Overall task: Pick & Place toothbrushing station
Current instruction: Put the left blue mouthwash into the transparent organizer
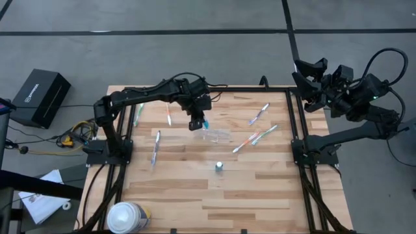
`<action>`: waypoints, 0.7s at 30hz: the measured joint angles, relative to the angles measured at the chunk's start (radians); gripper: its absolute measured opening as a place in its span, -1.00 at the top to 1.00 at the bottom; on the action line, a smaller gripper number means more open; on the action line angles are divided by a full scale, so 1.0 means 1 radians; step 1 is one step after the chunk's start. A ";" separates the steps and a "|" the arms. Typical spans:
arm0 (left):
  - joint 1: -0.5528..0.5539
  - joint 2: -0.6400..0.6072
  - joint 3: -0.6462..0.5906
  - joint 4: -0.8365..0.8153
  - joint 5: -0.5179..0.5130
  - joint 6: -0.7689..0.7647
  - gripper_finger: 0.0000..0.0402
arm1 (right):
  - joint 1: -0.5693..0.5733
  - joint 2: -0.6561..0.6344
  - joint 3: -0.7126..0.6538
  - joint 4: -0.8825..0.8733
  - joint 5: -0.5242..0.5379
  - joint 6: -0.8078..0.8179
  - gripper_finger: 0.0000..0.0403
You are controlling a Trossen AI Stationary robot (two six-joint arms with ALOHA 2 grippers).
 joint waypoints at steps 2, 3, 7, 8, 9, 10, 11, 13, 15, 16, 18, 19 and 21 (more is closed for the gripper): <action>-0.005 0.000 0.000 0.005 -0.001 0.009 0.56 | 0.000 0.000 0.000 0.001 0.000 -0.003 -0.24; -0.005 0.000 0.000 0.009 -0.002 0.016 0.56 | 0.000 0.000 0.000 0.001 0.000 -0.003 -0.24; -0.003 0.000 0.000 0.017 -0.010 0.028 0.56 | 0.000 0.000 0.000 0.001 0.000 -0.003 -0.24; -0.001 0.000 0.000 0.018 -0.012 0.030 0.56 | 0.000 0.000 0.000 0.001 0.000 -0.003 -0.24; 0.000 0.000 0.000 0.018 -0.012 0.030 0.56 | 0.000 0.000 0.000 0.001 0.000 -0.003 -0.24; 0.000 0.005 0.001 0.019 -0.012 0.030 0.56 | 0.000 0.000 0.000 0.001 0.000 0.001 -0.24; 0.000 0.009 0.002 0.023 -0.012 0.030 0.56 | 0.000 0.000 0.000 0.002 0.000 0.002 -0.24; -0.002 0.021 0.002 0.019 -0.014 0.030 0.56 | 0.000 0.000 0.000 0.002 0.000 0.004 -0.24; -0.005 0.038 0.002 0.029 -0.017 0.030 0.56 | 0.000 0.001 0.000 0.002 0.000 0.005 -0.24; -0.006 0.050 0.002 0.023 -0.016 0.030 0.56 | 0.000 0.001 0.000 0.002 0.000 0.005 -0.24; -0.008 0.072 0.002 0.022 -0.008 0.030 0.56 | 0.000 0.001 0.000 0.002 0.000 0.005 -0.24; -0.008 0.082 0.002 0.022 -0.007 0.030 0.56 | 0.000 0.001 0.000 0.002 0.000 0.006 -0.24; -0.008 0.098 0.002 0.022 -0.007 0.030 0.56 | 0.000 0.001 0.000 0.002 0.000 0.006 -0.24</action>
